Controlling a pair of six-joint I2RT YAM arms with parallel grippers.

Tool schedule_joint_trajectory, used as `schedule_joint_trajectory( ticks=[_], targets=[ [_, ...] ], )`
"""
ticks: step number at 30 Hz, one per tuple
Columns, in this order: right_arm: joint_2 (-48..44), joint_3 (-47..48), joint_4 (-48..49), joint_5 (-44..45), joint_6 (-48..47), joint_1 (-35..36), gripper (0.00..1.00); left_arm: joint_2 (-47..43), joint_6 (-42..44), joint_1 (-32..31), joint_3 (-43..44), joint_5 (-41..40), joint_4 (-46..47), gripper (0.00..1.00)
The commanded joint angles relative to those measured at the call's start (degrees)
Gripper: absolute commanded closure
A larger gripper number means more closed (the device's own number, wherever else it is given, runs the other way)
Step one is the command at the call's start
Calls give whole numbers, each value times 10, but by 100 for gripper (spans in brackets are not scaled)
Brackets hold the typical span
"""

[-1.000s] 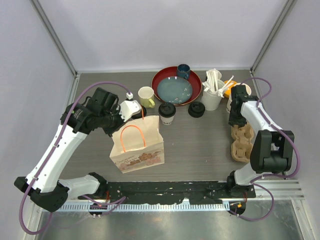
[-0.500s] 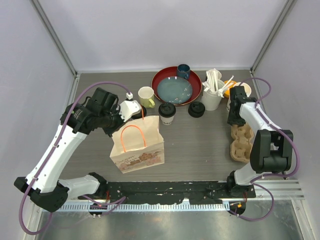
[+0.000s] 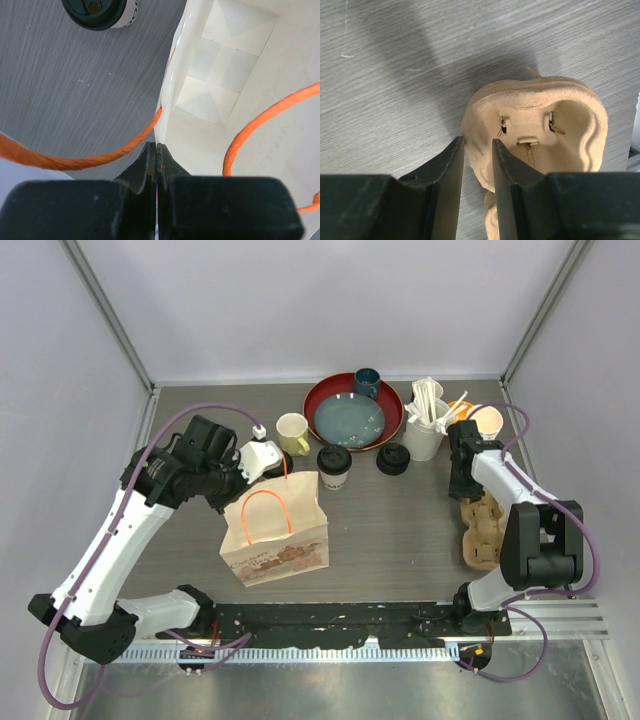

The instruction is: Pack the takeout coffee

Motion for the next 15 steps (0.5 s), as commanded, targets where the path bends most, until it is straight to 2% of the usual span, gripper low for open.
schedule_joint_trajectory(
  ticks=[1, 6, 9, 15],
  targets=[
    [-41, -6, -23, 16, 14, 3, 65, -9, 10, -1, 12, 0, -44, 100],
    [-40, -10, -31, 2, 15, 7, 58, -9, 11, -1, 16, 3, -46, 100],
    [-34, -4, -40, 14, 20, 7, 57, -10, 12, -1, 16, 4, -47, 100],
    [-12, -1, -41, 25, 21, 7, 71, -12, 13, -1, 15, 3, -48, 100]
  ],
)
